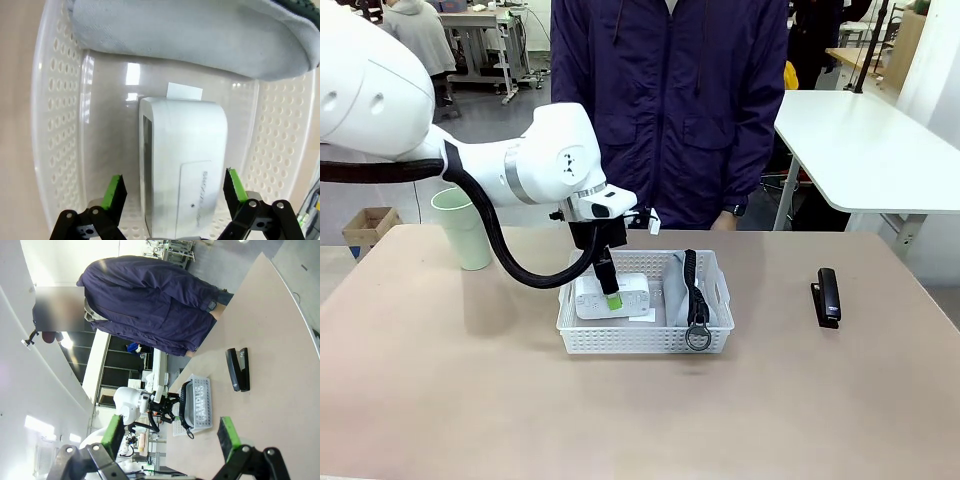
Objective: Efficiently arrange items inside the basket to fit them all.
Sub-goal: Pick up the Digital clock and place it inside the Organizing basket.
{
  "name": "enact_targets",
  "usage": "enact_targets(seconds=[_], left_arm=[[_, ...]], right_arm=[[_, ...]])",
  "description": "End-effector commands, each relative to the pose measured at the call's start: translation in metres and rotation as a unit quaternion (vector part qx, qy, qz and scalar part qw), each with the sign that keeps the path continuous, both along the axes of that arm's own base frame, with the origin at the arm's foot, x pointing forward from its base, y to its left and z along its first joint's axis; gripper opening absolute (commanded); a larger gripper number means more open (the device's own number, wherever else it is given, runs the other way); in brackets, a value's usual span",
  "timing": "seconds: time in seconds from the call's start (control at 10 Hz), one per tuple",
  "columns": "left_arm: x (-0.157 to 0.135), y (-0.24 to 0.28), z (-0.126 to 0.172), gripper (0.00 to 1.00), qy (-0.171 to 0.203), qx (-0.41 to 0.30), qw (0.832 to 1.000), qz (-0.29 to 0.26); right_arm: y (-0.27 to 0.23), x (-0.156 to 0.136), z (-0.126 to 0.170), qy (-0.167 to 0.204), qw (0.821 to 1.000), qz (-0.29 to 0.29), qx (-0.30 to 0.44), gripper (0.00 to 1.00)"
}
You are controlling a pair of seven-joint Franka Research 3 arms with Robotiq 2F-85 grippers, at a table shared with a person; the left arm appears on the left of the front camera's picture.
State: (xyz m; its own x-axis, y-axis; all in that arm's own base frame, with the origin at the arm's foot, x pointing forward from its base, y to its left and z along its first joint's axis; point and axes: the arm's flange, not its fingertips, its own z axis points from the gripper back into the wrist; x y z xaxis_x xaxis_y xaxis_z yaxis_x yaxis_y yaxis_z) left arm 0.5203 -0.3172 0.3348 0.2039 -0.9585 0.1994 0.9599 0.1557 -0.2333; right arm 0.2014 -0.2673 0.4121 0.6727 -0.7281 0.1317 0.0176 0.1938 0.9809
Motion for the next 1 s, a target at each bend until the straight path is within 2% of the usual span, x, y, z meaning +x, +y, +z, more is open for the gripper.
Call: enact_targets(seconds=[0.0,0.2,0.3,0.4,0.5,0.6,0.7,0.8,0.9], left_arm=[[-0.026,0.014,0.046,1.0,-0.036,-0.055,0.998,-0.009],[-0.063,0.038,0.124,1.0,-0.148,-0.05,0.987,0.042],[-0.093,0.062,0.165,1.0,-0.194,-0.081,0.976,0.055],[-0.128,0.09,0.195,1.0,-0.212,-0.128,0.967,0.058],[-0.155,0.12,0.209,1.0,-0.224,-0.137,0.961,0.088],[-0.185,0.165,0.218,1.0,-0.211,-0.171,0.955,0.122],[-0.215,0.217,0.217,1.0,-0.177,-0.208,0.949,0.156],[-0.246,0.278,0.206,1.0,-0.125,-0.313,0.932,0.13],[-0.269,0.328,0.188,1.0,-0.09,-0.374,0.913,0.132]], right_arm=[[-0.001,0.001,0.002,-0.013,1.0,-0.002,-0.005,1.0],[-0.001,0.001,0.002,-0.013,1.0,-0.002,-0.005,1.0],[-0.001,0.001,0.002,-0.013,1.0,-0.002,-0.005,1.0],[-0.001,0.001,0.002,-0.013,1.0,-0.002,-0.005,1.0],[-0.001,0.001,0.002,-0.013,1.0,-0.002,-0.005,1.0],[-0.001,0.001,0.002,-0.013,1.0,-0.002,-0.005,1.0],[-0.001,0.001,0.002,-0.013,1.0,-0.002,-0.005,1.0],[-0.001,0.001,0.002,-0.013,1.0,-0.002,-0.005,1.0],[-0.001,0.001,0.002,-0.013,1.0,-0.002,-0.005,1.0]])
